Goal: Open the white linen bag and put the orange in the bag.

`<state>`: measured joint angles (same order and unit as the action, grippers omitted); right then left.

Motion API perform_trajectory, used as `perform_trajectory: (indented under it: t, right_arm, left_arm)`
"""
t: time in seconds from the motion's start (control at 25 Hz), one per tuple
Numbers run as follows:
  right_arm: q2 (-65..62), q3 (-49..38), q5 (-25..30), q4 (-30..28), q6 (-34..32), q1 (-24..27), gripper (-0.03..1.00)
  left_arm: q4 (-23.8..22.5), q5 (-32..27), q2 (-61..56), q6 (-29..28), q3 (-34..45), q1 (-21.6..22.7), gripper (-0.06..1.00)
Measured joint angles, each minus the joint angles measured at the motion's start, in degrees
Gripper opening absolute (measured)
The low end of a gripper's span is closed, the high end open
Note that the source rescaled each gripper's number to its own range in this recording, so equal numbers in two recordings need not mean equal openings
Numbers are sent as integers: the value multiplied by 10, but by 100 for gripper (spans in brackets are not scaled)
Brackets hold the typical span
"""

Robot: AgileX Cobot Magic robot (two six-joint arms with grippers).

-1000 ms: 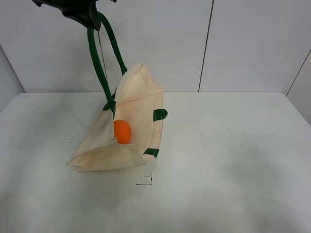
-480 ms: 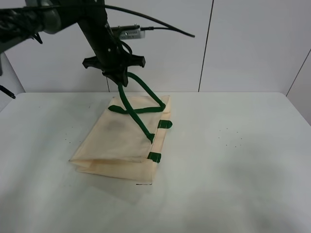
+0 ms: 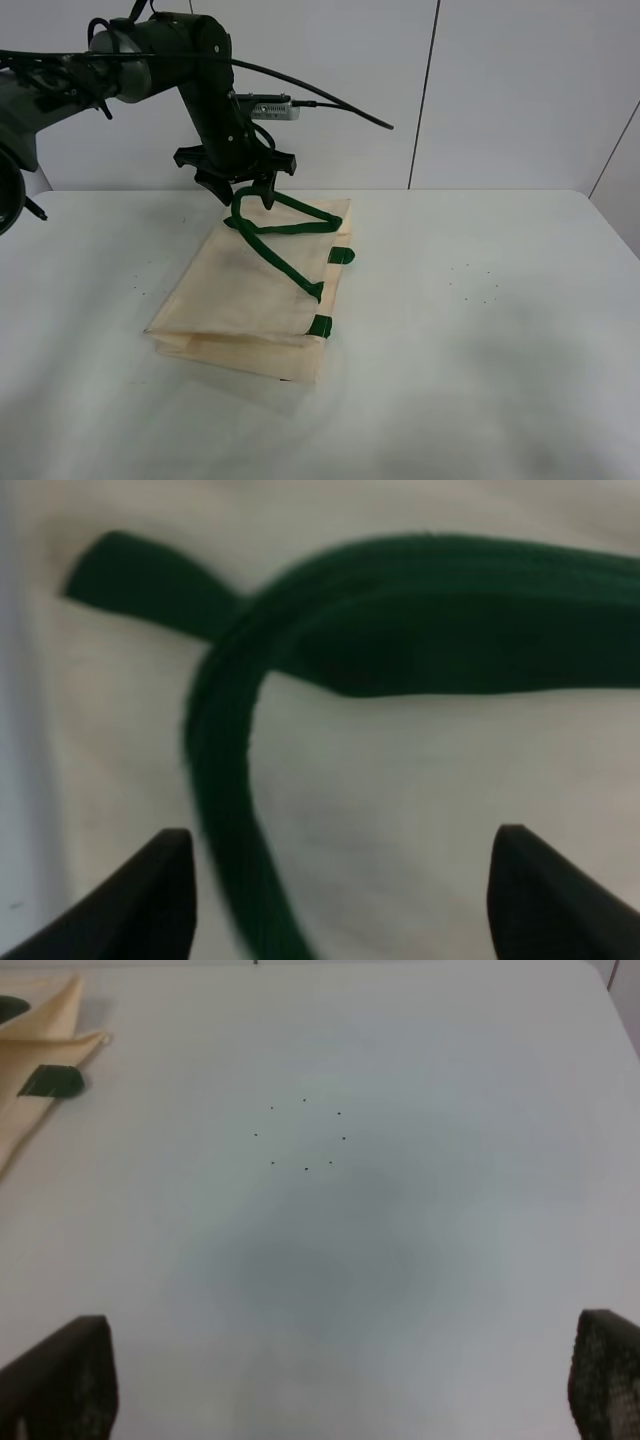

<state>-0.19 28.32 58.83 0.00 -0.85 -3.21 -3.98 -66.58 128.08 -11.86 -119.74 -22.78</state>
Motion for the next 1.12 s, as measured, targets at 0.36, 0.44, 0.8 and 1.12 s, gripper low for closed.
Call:
perform_trajectory:
  t: [0.36,0.44,0.8,1.12]
  right_arm:
    - [0,0,0,0,0,0,100]
    - [0,0,0,0,0,0,100]
    - [0,0,0,0,0,0,100]
    - [0,0,0,0,0,0,100]
  left_arm:
    - [-18,-13,1,0,0,97,81]
    - [-18,-14,1,4,0,124,81]
    - [-7,-14,1,19,0,200,81]
    - [0,-14,-21,27,41,206,81]
